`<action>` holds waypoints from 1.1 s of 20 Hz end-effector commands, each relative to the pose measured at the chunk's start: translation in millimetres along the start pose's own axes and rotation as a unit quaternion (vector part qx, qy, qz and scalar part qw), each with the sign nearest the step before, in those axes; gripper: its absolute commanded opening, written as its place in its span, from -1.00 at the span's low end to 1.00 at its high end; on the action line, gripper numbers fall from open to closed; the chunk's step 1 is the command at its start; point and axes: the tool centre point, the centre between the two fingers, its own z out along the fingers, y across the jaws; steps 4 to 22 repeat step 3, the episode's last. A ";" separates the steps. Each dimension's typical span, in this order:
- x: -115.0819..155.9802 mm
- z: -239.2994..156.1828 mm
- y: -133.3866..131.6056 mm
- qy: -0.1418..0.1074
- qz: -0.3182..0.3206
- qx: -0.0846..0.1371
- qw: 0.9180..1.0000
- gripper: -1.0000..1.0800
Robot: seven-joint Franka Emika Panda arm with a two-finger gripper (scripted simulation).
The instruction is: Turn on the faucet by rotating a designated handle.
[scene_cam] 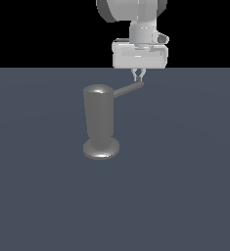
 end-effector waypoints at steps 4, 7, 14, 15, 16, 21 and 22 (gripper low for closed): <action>-0.4 20.9 24.9 -0.012 0.018 -0.005 1.000 -1.00; -0.4 20.9 24.9 -0.012 0.018 -0.005 1.000 -1.00; -0.4 20.9 24.9 -0.012 0.018 -0.005 1.000 -1.00; -0.4 20.9 24.9 -0.012 0.018 -0.005 1.000 -1.00; -0.4 20.9 24.9 -0.012 0.018 -0.005 1.000 -1.00; -0.4 20.9 24.9 -0.012 0.018 -0.005 1.000 -1.00; -0.4 20.9 24.9 -0.012 0.018 -0.005 1.000 -1.00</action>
